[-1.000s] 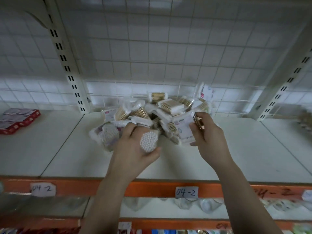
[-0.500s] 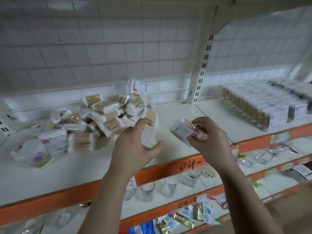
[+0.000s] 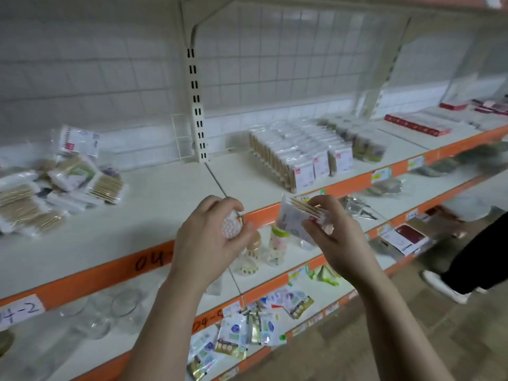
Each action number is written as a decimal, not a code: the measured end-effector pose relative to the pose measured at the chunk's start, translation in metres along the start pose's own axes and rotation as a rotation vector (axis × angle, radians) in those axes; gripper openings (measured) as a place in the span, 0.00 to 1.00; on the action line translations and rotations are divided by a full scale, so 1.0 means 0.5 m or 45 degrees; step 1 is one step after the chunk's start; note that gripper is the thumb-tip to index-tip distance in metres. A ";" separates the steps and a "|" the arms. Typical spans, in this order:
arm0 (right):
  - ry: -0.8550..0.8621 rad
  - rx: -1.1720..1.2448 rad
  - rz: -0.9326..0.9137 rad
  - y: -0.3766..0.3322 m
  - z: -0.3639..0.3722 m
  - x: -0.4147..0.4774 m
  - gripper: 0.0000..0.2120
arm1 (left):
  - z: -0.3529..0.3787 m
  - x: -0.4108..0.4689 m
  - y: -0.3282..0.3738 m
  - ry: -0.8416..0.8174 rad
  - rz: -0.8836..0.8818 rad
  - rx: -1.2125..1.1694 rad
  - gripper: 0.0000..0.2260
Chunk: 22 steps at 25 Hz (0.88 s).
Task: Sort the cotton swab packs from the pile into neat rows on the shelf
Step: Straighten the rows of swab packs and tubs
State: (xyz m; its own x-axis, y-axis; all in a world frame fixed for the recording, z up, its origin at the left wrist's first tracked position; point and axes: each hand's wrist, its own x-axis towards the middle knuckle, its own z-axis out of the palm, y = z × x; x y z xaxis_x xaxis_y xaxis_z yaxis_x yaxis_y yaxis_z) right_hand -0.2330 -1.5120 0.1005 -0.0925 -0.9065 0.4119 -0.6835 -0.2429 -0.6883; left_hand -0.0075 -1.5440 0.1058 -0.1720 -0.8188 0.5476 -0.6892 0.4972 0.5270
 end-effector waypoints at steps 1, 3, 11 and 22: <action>0.008 -0.019 0.011 0.022 -0.024 -0.006 0.12 | 0.025 0.003 0.021 -0.013 0.019 -0.006 0.13; 0.057 -0.024 0.069 0.054 -0.058 -0.013 0.14 | 0.059 0.011 0.050 -0.047 0.031 0.001 0.09; 0.146 -0.012 0.160 0.164 -0.130 0.040 0.15 | 0.150 0.073 0.107 -0.134 0.038 -0.076 0.12; 0.094 -0.260 -0.120 0.289 -0.148 0.278 0.12 | 0.255 0.254 0.081 0.058 -0.007 0.126 0.20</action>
State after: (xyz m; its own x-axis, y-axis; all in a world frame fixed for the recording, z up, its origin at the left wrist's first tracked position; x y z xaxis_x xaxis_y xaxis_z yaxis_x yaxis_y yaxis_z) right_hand -0.3979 -1.6475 0.1025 -0.0689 -0.8538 0.5161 -0.8234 -0.2434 -0.5126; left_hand -0.1471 -1.6643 0.1139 -0.1372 -0.8064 0.5752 -0.7566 0.4601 0.4646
